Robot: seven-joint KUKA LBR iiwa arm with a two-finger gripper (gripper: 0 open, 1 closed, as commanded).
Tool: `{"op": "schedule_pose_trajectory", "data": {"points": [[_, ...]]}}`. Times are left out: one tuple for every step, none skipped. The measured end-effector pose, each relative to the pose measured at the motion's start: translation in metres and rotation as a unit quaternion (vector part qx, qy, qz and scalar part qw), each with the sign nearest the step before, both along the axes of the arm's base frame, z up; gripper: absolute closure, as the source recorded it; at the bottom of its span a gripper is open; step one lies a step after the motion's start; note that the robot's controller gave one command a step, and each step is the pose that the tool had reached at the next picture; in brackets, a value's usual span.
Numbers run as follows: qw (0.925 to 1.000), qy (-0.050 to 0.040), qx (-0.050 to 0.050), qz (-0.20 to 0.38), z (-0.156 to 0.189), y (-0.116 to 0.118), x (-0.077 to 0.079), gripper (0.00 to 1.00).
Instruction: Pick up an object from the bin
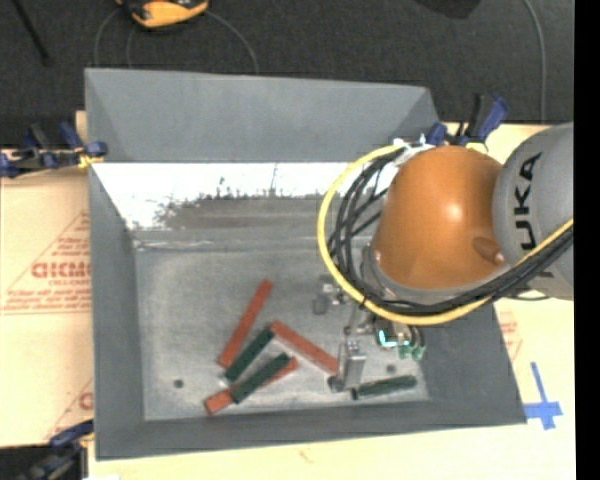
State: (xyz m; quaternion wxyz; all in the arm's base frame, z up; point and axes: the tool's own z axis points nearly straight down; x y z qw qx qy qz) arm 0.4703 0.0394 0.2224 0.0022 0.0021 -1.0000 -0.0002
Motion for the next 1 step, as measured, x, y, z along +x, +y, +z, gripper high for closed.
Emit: {"op": "schedule_pose_trajectory", "data": {"points": [[1.0000,-0.0037,0.000,-0.001,0.0030,-0.0001,0.0016,0.00]]}}
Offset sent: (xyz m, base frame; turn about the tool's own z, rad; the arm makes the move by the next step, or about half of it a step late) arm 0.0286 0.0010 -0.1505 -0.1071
